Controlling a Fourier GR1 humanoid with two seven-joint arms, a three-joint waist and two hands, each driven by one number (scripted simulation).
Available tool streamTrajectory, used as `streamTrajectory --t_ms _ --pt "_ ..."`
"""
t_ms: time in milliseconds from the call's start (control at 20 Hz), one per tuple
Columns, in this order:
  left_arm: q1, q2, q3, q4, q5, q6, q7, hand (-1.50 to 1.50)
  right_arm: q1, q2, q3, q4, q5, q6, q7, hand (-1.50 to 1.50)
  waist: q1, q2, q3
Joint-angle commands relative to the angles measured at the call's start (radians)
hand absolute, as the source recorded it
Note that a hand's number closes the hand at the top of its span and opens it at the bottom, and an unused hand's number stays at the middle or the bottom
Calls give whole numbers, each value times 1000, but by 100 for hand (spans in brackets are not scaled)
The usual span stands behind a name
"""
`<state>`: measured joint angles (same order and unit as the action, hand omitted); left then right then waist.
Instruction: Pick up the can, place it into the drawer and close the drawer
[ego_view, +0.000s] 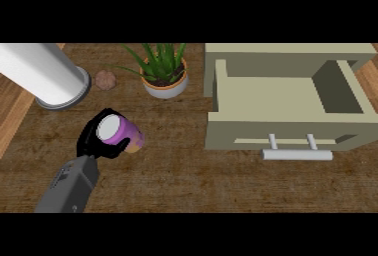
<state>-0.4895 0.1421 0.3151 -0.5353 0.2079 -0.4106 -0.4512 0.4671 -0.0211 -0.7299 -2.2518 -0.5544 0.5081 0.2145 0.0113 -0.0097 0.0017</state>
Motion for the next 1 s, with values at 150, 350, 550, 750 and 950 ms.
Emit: streamTrajectory --t_ms 150,350,550,750,950 --pt "15 -138 -59 -316 43 263 85 150 30 21 28 -52 15 -20 6 -150 5 -4 1" --pt "47 -141 -211 -501 89 383 194 150 4 21 33 -4 26 8 -15 -150 -4 -1 0" --pt "10 -142 -247 -711 86 490 407 150 43 21 25 -41 -15 -10 -2 -150 -8 0 0" --pt "38 -142 -356 -882 59 637 517 150 23 11 17 -48 -16 -36 46 -150 -9 4 -1" --pt "-84 -142 -319 -851 24 671 579 150 47 21 12 -69 -40 -10 32 -150 -21 8 -1"
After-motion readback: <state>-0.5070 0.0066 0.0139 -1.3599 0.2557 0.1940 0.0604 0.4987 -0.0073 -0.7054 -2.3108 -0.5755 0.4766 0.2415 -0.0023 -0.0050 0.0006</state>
